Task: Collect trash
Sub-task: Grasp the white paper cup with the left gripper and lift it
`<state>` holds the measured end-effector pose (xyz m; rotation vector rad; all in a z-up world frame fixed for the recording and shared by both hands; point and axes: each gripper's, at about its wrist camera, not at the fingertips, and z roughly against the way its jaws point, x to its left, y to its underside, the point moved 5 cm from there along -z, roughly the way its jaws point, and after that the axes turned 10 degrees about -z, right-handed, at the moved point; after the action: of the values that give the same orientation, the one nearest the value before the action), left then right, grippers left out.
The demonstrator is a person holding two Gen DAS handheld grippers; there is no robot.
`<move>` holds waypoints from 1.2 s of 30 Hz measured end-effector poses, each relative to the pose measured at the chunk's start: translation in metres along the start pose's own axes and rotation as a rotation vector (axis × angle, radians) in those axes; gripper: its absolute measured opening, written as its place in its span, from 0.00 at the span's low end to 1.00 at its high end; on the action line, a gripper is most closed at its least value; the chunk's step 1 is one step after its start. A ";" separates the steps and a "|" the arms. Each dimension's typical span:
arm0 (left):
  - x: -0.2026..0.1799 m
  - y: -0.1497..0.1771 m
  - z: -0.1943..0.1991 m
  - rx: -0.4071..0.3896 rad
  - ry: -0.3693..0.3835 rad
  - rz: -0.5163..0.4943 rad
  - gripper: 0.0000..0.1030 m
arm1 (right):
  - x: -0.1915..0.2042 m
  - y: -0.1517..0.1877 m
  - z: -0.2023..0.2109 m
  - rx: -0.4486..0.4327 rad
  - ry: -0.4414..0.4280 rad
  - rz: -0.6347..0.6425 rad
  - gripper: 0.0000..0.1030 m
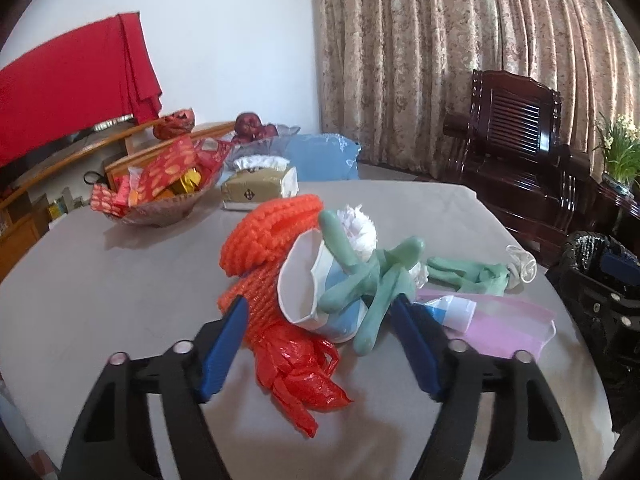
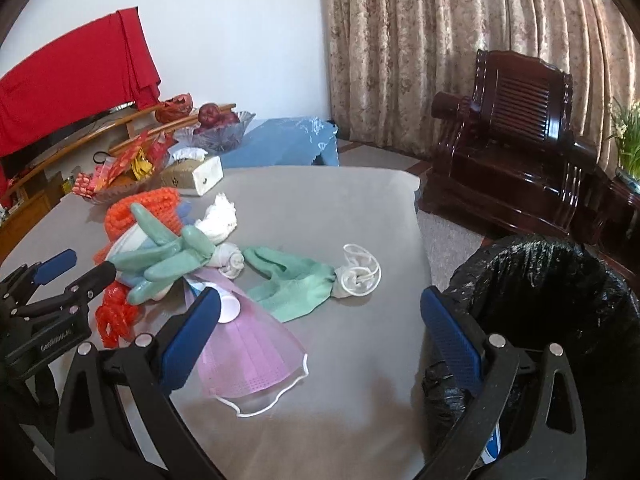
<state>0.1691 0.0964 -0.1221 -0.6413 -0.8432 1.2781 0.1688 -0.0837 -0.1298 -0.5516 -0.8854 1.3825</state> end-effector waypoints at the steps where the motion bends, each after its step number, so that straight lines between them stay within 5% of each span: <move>1: 0.001 0.000 -0.004 0.008 0.004 0.006 0.65 | 0.000 0.001 -0.001 0.003 0.000 0.004 0.93; 7: -0.002 -0.001 -0.029 0.042 0.027 0.015 0.60 | 0.000 0.000 -0.005 0.006 0.011 0.020 0.93; 11: -0.005 -0.002 -0.036 0.055 0.035 0.013 0.30 | -0.002 0.000 -0.006 0.010 0.019 0.022 0.93; 15: -0.002 -0.003 -0.028 0.055 0.036 0.041 0.21 | -0.003 0.000 -0.006 0.010 0.022 0.023 0.93; 28: 0.004 0.007 0.034 0.046 0.071 0.112 0.19 | -0.001 -0.001 0.004 -0.009 0.010 0.025 0.93; 36: -0.008 0.035 0.023 0.121 0.106 0.069 0.49 | 0.005 0.006 0.006 0.007 0.003 0.047 0.93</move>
<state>0.1300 0.0946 -0.1388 -0.6397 -0.6562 1.3352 0.1598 -0.0786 -0.1297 -0.5716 -0.8695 1.4268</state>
